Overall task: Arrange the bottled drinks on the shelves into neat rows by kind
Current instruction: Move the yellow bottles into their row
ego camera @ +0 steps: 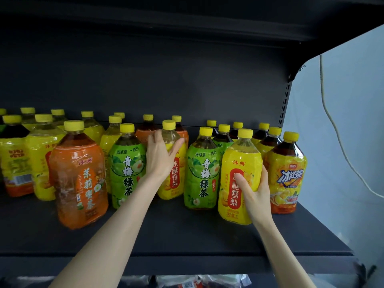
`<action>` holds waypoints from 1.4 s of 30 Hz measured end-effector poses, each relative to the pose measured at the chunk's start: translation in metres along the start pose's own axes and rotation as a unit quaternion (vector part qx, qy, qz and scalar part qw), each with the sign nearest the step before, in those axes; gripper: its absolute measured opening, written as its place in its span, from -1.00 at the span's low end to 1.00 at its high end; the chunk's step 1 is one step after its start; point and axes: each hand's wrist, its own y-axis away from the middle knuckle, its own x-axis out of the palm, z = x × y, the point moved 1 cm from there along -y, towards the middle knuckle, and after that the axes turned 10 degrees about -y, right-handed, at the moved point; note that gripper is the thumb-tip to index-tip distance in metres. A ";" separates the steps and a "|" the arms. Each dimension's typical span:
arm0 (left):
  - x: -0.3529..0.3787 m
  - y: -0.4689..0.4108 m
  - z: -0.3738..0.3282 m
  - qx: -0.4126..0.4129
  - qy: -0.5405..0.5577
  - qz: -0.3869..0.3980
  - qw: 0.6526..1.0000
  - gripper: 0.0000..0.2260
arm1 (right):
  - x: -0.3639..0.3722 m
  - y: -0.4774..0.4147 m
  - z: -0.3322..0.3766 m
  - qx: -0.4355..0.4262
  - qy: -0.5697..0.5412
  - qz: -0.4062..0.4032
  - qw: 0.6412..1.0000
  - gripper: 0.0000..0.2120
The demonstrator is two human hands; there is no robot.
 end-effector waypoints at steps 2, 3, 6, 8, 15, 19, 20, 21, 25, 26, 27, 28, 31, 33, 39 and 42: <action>-0.004 0.008 0.001 0.015 0.019 -0.026 0.999 -0.37 | 0.001 0.001 0.002 0.001 0.000 -0.005 1.000 -0.24; -0.006 0.013 0.001 0.022 0.034 -0.039 0.998 -0.40 | 0.002 0.002 0.002 0.002 0.002 -0.007 1.000 -0.24; -0.010 0.025 0.001 0.040 0.070 -0.065 0.995 -0.46 | 0.002 0.003 0.000 0.008 0.006 -0.015 1.000 -0.23; -0.013 0.029 0.000 0.048 0.075 -0.074 0.993 -0.46 | 0.002 0.003 0.000 0.009 0.007 -0.014 1.000 -0.22; -0.037 0.057 -0.018 0.072 0.103 -0.092 0.988 -0.47 | 0.003 0.006 0.005 0.022 0.006 -0.003 1.000 -0.19; -0.050 0.074 -0.030 0.020 0.192 -0.068 0.979 -0.52 | 0.003 0.017 0.010 0.025 -0.004 0.012 1.000 -0.27; -0.052 0.079 -0.032 0.006 0.220 -0.056 0.974 -0.52 | 0.004 0.020 0.012 0.027 -0.009 0.015 0.999 -0.30; -0.053 0.084 -0.032 -0.005 0.245 -0.041 0.969 -0.51 | 0.004 0.024 0.013 0.031 -0.015 0.019 0.999 -0.34; -0.039 0.115 -0.017 -0.077 0.343 0.066 0.934 -0.40 | 0.008 0.038 0.020 0.046 -0.033 0.029 0.998 -0.60; -0.034 0.122 -0.010 -0.089 0.351 0.087 0.928 -0.40 | 0.009 0.041 0.020 0.048 -0.036 0.030 0.998 -0.63; -0.030 0.130 -0.004 -0.099 0.355 0.105 0.924 -0.40 | 0.009 0.043 0.021 0.051 -0.037 0.032 0.997 -0.63; -0.028 0.136 0.000 -0.106 0.359 0.116 0.920 -0.42 | 0.010 0.045 0.023 0.054 -0.036 0.035 0.997 -0.63; -0.027 0.143 0.000 -0.117 0.360 0.122 0.918 -0.50 | 0.016 0.053 0.027 0.048 -0.040 0.038 0.997 -0.59; -0.028 0.146 -0.006 -0.121 0.359 0.097 0.920 -0.54 | 0.019 0.059 0.029 0.034 -0.038 0.034 0.998 -0.51; -0.059 0.156 0.002 -0.107 0.339 0.044 0.934 -0.39 | 0.037 0.081 0.041 0.016 -0.058 0.017 0.998 -0.55; -0.091 0.155 0.011 -0.088 0.329 0.025 0.940 -0.47 | 0.062 0.094 0.050 0.019 -0.070 0.029 0.997 -0.57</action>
